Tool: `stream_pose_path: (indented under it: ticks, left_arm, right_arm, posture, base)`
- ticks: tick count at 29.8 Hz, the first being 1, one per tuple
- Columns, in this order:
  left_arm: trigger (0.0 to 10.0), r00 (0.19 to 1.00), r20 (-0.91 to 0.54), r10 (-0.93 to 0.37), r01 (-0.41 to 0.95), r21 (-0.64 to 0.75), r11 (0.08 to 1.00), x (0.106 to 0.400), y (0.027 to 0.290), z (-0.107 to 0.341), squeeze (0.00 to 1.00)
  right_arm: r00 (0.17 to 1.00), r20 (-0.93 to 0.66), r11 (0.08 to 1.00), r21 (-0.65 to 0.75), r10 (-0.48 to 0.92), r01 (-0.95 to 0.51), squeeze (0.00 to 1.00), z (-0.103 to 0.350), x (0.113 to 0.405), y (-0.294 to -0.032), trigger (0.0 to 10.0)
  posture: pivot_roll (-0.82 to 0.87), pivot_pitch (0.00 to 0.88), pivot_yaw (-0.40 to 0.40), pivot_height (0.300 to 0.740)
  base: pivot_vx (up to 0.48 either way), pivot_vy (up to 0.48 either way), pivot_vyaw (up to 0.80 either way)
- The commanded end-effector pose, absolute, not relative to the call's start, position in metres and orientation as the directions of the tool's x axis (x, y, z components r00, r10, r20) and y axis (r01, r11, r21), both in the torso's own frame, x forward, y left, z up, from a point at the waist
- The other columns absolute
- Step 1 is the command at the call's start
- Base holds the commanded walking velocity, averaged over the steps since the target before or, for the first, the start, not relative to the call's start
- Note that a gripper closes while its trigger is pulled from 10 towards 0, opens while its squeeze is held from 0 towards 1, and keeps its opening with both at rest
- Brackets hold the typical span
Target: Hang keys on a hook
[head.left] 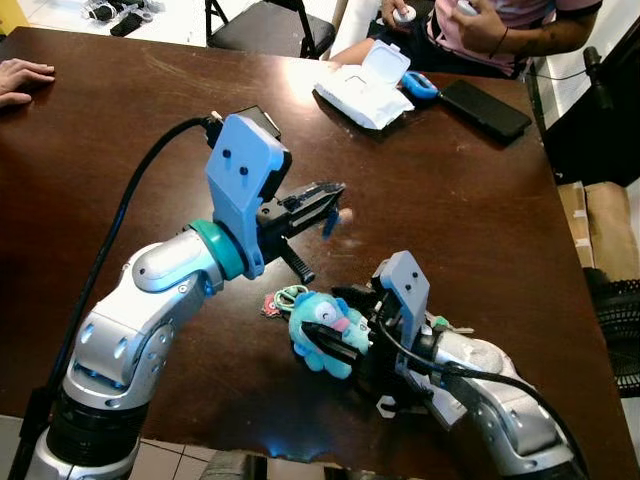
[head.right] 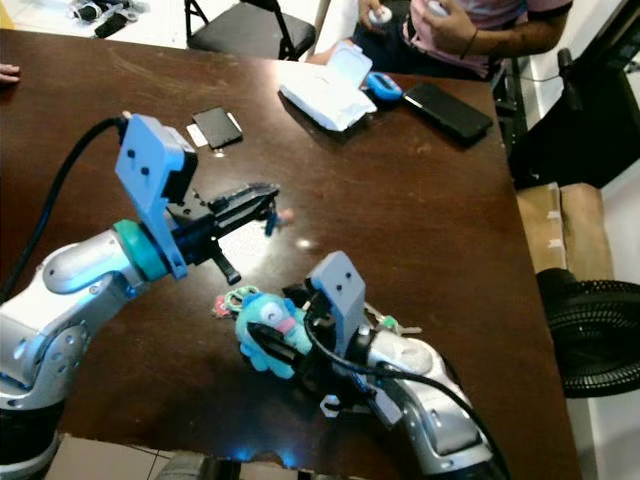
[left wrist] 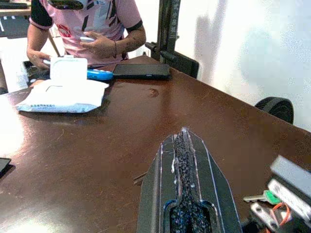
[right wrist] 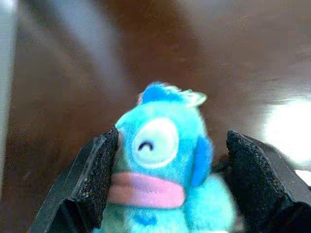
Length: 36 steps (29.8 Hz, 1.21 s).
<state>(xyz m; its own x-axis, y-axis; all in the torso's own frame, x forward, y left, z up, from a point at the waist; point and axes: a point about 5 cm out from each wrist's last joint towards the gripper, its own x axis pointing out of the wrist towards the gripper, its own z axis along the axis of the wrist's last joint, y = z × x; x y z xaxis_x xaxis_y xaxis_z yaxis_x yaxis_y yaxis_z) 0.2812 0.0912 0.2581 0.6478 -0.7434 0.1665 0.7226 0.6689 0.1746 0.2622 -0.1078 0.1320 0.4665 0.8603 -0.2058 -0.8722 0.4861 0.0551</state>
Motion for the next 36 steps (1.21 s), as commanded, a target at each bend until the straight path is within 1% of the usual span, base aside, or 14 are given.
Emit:
stream_pose_path:
  ticks: [1,2,3,5,10,11,12,13,17,26,30,31,33,36]
  left_arm:
    - [10.0,0.654,0.154,-0.741,0.722,0.163,0.672,0.280,0.093,0.255,0.00]
    - [10.0,0.657,0.154,-0.738,0.720,0.163,0.675,0.280,0.093,0.255,0.00]
    - [10.0,0.657,0.154,-0.738,0.720,0.163,0.675,0.280,0.093,0.255,0.00]
    - [10.0,0.662,0.156,-0.733,0.714,0.164,0.680,0.280,0.095,0.256,0.00]
    - [10.0,0.673,0.153,-0.724,0.705,0.165,0.690,0.279,0.099,0.256,0.00]
    - [10.0,0.676,0.150,-0.722,0.703,0.165,0.692,0.279,0.100,0.256,0.00]
    - [10.0,0.676,0.150,-0.722,0.703,0.165,0.692,0.279,0.100,0.256,0.00]
    - [10.0,0.677,0.148,-0.721,0.702,0.165,0.693,0.279,0.101,0.255,0.00]
    - [10.0,0.681,0.143,-0.718,0.700,0.160,0.696,0.280,0.101,0.254,0.00]
    - [10.0,0.687,0.137,-0.713,0.696,0.156,0.701,0.281,0.101,0.253,0.00]
    - [10.0,0.751,0.131,-0.647,0.630,0.149,0.762,0.286,0.112,0.249,0.00]
    - [10.0,0.751,0.131,-0.647,0.630,0.149,0.762,0.286,0.112,0.249,0.00]
    - [10.0,0.790,0.134,-0.599,0.584,0.135,0.800,0.288,0.120,0.249,0.00]
    - [10.0,0.818,0.133,-0.560,0.547,0.125,0.828,0.290,0.128,0.249,0.00]
  right_arm:
    - [0.408,-0.233,0.437,0.089,0.883,-0.895,0.00,0.125,0.257,-0.103,10.0]
    - [0.372,-0.246,0.404,0.091,0.895,-0.910,0.00,0.124,0.257,-0.100,10.0]
    - [0.372,-0.246,0.404,0.091,0.895,-0.910,0.00,0.124,0.257,-0.100,10.0]
    - [0.336,-0.268,0.372,0.096,0.903,-0.923,0.00,0.122,0.257,-0.096,10.0]
    - [0.329,-0.328,0.386,0.126,0.885,-0.914,0.00,0.112,0.257,-0.095,10.0]
    - [0.337,-0.333,0.400,0.138,0.880,-0.906,0.00,0.110,0.257,-0.095,0.4]
    - [0.337,-0.333,0.400,0.138,0.880,-0.906,0.00,0.110,0.257,-0.095,0.4]
    - [0.345,-0.331,0.409,0.148,0.878,-0.900,0.00,0.110,0.257,-0.094,0.0]
    - [0.375,-0.302,0.438,0.176,0.876,-0.882,0.00,0.113,0.259,-0.094,0.0]
    - [0.403,-0.251,0.456,0.210,0.880,-0.865,0.00,0.118,0.261,-0.093,0.0]
    - [0.497,-0.146,0.518,0.204,0.855,-0.831,0.00,0.135,0.270,-0.094,0.0]
    - [0.497,-0.146,0.518,0.204,0.855,-0.831,0.00,0.135,0.270,-0.094,0.0]
    - [0.529,-0.093,0.536,0.203,0.844,-0.819,0.00,0.144,0.272,-0.095,0.0]
    - [0.545,-0.063,0.545,0.202,0.836,-0.814,0.00,0.150,0.271,-0.096,0.0]
  posture:
    - [-0.01,0.184,0.084,0.740]
    - [0.00,0.184,0.081,0.740]
    - [0.00,0.184,0.081,0.740]
    - [0.02,0.183,0.074,0.740]
    - [0.02,0.188,0.075,0.740]
    - [0.02,0.190,0.076,0.740]
    - [0.02,0.190,0.076,0.740]
    - [0.02,0.190,0.076,0.740]
    - [0.01,0.189,0.080,0.740]
    - [0.02,0.184,0.081,0.740]
    - [0.02,0.177,0.081,0.740]
    - [0.02,0.177,0.081,0.740]
    - [0.02,0.174,0.082,0.740]
    - [0.02,0.170,0.083,0.740]
  base:
    - [0.000,0.000,0.00]
    - [0.000,0.000,0.00]
    - [0.000,0.000,0.00]
    - [0.000,0.000,0.00]
    - [0.000,0.000,0.00]
    - [0.000,0.000,0.00]
    - [0.000,0.000,0.00]
    - [0.000,0.000,0.00]
    - [0.000,0.000,0.00]
    - [0.000,0.000,0.00]
    - [0.000,0.000,0.00]
    - [0.000,0.000,0.00]
    - [0.000,0.000,0.00]
    - [0.000,0.000,0.00]
